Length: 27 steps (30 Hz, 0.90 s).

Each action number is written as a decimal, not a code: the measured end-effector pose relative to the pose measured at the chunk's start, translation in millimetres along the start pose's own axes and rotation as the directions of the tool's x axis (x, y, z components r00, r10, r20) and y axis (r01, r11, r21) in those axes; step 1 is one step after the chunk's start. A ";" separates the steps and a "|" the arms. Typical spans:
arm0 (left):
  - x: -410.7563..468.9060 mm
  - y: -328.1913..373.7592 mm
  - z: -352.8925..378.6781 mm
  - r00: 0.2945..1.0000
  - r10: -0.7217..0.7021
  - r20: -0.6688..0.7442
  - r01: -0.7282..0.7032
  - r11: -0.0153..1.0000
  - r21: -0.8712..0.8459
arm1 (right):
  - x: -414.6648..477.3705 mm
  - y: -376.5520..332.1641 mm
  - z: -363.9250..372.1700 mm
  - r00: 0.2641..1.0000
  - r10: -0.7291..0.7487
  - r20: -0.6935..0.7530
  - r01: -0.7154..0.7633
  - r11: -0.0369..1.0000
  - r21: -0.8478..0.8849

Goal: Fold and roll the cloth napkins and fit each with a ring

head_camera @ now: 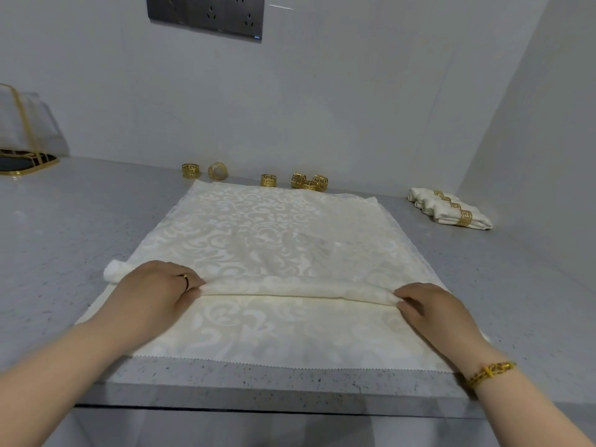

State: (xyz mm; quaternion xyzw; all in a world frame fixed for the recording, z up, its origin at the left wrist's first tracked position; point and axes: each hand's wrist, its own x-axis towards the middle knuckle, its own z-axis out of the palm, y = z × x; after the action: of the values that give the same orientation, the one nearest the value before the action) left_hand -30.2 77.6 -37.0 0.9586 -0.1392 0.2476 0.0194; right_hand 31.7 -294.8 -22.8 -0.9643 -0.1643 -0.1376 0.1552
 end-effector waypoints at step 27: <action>-2.8 -6.1 -0.5 0.996 -0.087 -0.017 0.084 0.989 -0.117 | 15.4 -8.3 13.3 0.999 -0.010 -0.040 0.008 0.998 -0.055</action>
State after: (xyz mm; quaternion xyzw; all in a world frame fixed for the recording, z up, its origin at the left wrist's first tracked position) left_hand -31.1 84.2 -37.8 0.9581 -0.1119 0.2486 0.0875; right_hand 45.6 -278.5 -28.0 -0.9645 -0.1617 -0.1624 0.1313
